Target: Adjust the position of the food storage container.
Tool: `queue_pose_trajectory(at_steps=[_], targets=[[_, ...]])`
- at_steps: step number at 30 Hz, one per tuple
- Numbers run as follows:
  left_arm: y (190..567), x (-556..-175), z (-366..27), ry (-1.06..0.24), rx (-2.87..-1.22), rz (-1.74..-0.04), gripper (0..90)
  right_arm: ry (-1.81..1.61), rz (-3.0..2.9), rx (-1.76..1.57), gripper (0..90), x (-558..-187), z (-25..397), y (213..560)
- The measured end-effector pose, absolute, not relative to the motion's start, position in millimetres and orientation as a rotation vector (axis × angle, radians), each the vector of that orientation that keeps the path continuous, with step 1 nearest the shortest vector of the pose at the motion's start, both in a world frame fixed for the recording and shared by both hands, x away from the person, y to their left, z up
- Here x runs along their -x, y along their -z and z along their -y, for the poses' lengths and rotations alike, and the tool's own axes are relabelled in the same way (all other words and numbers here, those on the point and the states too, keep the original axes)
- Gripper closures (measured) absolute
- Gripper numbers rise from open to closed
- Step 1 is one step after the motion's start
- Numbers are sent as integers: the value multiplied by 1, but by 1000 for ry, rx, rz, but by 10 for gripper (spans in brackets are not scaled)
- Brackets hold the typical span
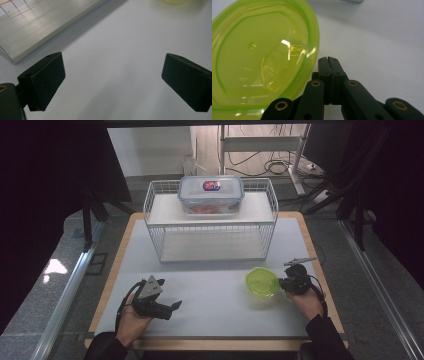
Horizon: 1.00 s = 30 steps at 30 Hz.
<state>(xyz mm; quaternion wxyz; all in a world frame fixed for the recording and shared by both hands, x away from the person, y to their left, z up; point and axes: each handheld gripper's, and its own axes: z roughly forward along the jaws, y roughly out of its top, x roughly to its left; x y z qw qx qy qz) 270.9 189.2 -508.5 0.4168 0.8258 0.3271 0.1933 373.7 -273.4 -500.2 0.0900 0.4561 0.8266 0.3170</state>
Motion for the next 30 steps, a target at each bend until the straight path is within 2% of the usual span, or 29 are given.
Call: queue_pose_trajectory(at_steps=[14,30], targets=[[510,-272,-188,-483,-2089,-822,49,-975,-2551,-1334,900,-373,251,510],[510,-272,-188,-483,-2100,-822,49,-1078,-2632,-1239,900,-389,198,514]])
